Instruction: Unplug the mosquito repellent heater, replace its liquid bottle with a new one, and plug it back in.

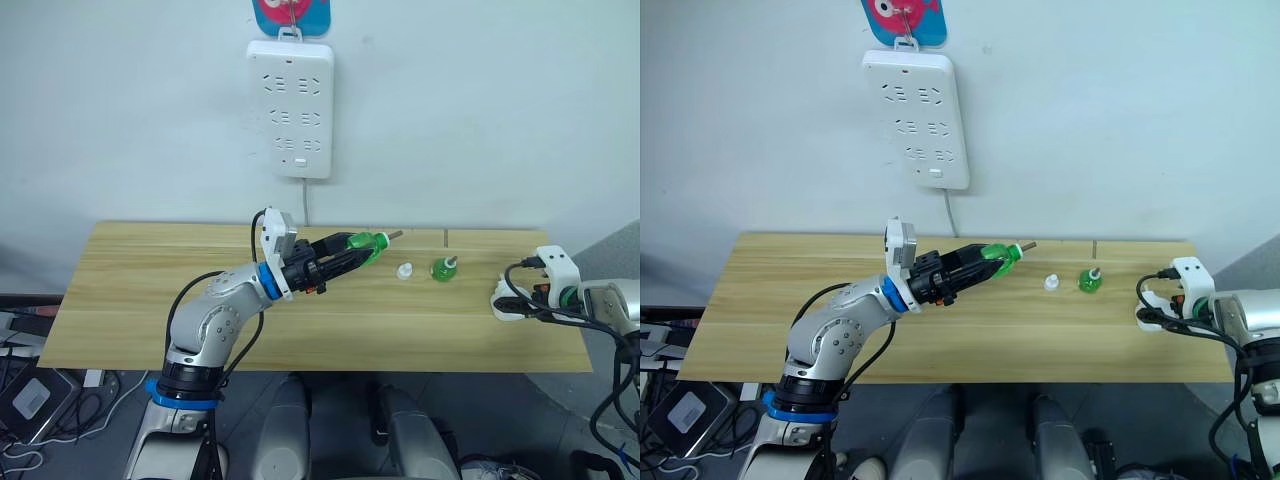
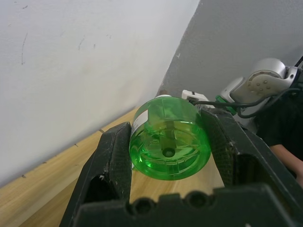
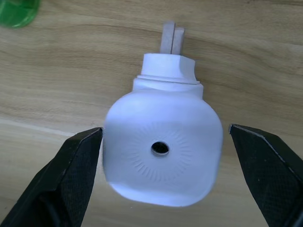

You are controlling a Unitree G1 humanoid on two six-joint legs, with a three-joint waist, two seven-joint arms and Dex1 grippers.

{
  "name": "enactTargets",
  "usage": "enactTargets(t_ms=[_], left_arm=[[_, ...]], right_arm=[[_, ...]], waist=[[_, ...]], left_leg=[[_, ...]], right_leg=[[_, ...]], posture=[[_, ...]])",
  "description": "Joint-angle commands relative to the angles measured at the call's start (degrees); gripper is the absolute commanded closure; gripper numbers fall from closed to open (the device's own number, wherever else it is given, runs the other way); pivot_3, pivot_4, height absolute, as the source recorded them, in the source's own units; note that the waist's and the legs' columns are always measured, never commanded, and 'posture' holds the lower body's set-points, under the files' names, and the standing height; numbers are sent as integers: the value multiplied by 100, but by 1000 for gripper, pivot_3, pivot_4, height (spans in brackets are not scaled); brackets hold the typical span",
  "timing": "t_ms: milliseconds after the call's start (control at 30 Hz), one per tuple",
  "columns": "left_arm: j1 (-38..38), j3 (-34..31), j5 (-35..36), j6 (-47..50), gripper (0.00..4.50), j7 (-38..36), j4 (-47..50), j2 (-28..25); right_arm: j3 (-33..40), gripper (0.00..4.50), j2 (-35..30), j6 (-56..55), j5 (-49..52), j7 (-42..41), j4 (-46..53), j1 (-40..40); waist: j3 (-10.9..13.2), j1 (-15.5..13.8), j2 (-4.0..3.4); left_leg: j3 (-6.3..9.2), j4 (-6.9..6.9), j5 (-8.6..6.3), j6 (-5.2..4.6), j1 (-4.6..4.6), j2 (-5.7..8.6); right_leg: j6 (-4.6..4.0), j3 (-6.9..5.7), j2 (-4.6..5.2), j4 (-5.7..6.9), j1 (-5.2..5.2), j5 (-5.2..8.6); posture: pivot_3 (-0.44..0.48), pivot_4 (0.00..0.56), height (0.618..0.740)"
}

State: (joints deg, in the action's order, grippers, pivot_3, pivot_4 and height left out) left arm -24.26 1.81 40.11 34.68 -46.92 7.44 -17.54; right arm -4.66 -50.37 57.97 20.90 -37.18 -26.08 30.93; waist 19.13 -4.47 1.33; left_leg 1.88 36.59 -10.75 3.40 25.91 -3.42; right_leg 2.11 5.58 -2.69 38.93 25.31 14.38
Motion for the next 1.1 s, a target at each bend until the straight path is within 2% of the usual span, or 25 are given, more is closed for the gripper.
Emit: enactTargets(t_ms=[33, 133, 167, 333, 500, 567, 667, 767, 933, 1100], left_arm=[[26, -15, 50, -41, 2287, -22, 301, 13], [35, -16, 50, -31, 2287, -9, 311, 14], [49, -16, 51, -27, 2287, -10, 321, 9], [95, -10, 54, -6, 2287, -14, 357, -3], [91, -102, 400, 304, 2287, -68, 397, 1], [67, -202, 878, 790, 2287, -149, 464, -59], [15, -316, 1493, 1430, 2287, -246, 462, -167], [-85, -440, 1998, 1898, 2287, -202, 383, -157], [-281, -488, 2378, 2278, 2287, -106, 276, -99], [-434, -492, 2379, 2368, 2287, -196, 148, -153]], right_arm=[[111, 56, 20, -63, -196, -92, -211, 131], [104, 56, 46, -102, -314, -178, -289, 170], [108, 209, 51, -105, -339, -205, -302, 175], [228, 1517, 83, -30, -397, -300, -344, 181], [532, 1515, -283, 275, -180, -729, 145, 21], [893, 1515, -479, 957, 376, -1184, 556, -30], [1765, 1515, -718, 2609, 1856, -2106, 1313, -38], [2421, 1515, -869, 3434, 3250, -2250, 1428, -6], [2390, 1515, -1129, 3453, 5611, -1355, 1305, -97], [2244, 1515, -1045, 3389, 7539, 62, 1444, -134]], waist=[[0, -1, 0], [1, -3, 1], [1, -3, 1], [5, 4, 7], [16, -4, -6], [27, -6, -12], [45, 15, -20], [45, 18, -20], [46, 12, -18], [48, 10, -15]], left_leg=[[0, 0, 0, 0, 0, 0], [0, -1, 0, 0, 0, 0], [0, -2, 0, 0, 0, 0], [0, -5, 0, 0, -5, -1], [-2, -9, 0, 0, -2, 1], [-3, -13, 0, 0, 0, 4], [-2, -22, 0, 0, -1, 0], [6, -30, 0, 0, -8, -6], [3, -30, 0, 0, -4, 1], [-1, -30, -1, -1, 1, 4]], right_leg=[[0, 0, 0, 0, 0, 0], [0, 0, 0, 0, 0, 0], [0, 0, 0, 0, 0, 0], [0, 0, 0, -3, -3, 0], [0, 3, 0, -4, 0, 0], [3, 4, 2, -6, 1, 2], [3, 2, 0, -6, 4, 2], [2, -5, -7, -6, 2, 2], [3, -2, -2, -14, 0, 3], [3, 2, 1, -22, 1, 2]], posture=[[293, 354, 740], [295, 356, 740], [295, 356, 740], [294, 357, 740], [292, 357, 740], [290, 357, 740], [273, 358, 740], [256, 354, 740], [249, 354, 740], [249, 361, 740]])
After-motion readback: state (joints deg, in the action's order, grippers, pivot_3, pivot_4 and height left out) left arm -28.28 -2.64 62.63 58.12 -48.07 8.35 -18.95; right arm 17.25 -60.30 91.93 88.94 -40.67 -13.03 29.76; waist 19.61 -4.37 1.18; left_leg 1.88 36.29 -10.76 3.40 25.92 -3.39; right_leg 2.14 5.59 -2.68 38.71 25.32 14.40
